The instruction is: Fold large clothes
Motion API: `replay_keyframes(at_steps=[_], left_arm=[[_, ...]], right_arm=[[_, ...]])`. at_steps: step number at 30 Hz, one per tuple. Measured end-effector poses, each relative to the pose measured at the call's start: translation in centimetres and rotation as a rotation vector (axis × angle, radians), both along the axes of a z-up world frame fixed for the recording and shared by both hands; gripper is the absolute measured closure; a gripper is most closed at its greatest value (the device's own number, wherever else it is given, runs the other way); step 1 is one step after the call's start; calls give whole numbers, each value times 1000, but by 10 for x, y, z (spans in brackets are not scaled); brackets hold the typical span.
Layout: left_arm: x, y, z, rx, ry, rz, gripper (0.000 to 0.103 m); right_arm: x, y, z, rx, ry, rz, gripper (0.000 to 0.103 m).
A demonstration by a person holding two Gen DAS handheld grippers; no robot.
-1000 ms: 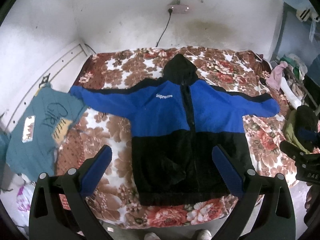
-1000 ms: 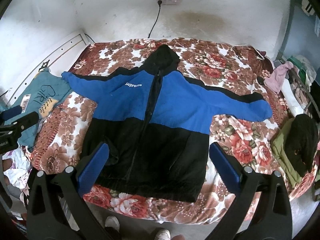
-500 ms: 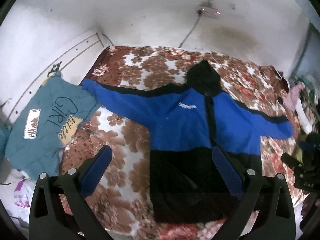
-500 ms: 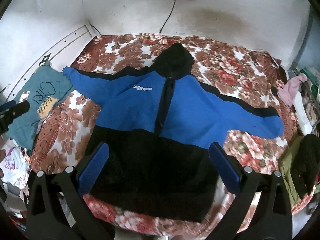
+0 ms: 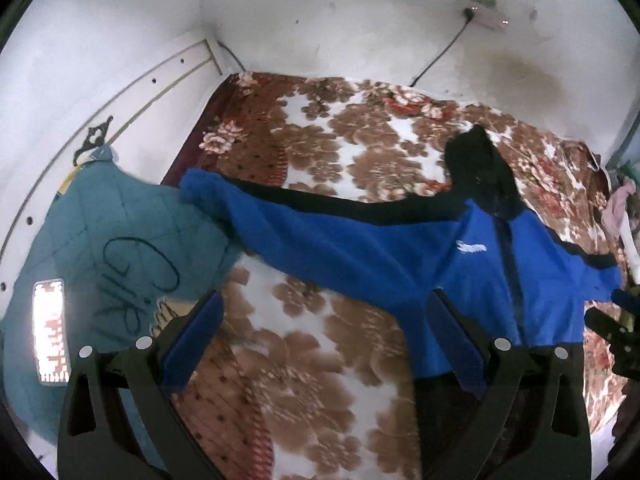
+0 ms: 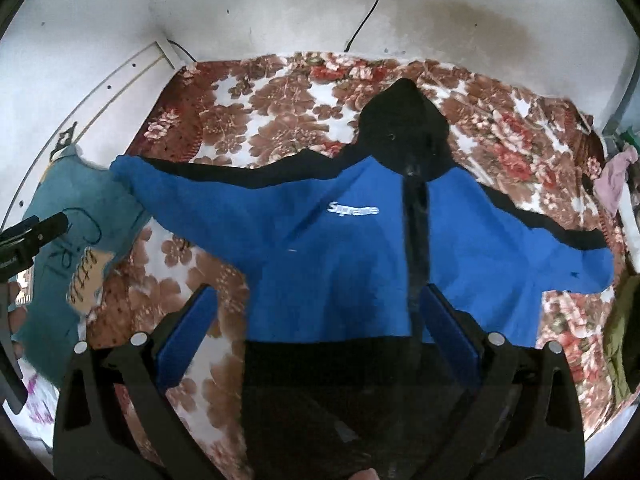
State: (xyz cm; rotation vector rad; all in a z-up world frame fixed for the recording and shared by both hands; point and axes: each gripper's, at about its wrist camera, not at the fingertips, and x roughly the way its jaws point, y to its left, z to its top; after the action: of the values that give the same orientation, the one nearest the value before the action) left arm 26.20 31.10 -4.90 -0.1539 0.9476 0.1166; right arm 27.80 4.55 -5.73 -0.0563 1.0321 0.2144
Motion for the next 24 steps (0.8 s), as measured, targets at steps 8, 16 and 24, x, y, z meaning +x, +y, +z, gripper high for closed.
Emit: replay_keyframes(at_steps=[8, 16, 24], left_arm=[[55, 65, -29, -12, 13, 40, 5], [111, 133, -82, -30, 33, 166, 5], [162, 187, -153, -86, 52, 296, 20]], right_arm=[[56, 66, -37, 0, 33, 43, 4], [106, 122, -106, -45, 56, 127, 4], [121, 138, -200, -122, 74, 242, 4]])
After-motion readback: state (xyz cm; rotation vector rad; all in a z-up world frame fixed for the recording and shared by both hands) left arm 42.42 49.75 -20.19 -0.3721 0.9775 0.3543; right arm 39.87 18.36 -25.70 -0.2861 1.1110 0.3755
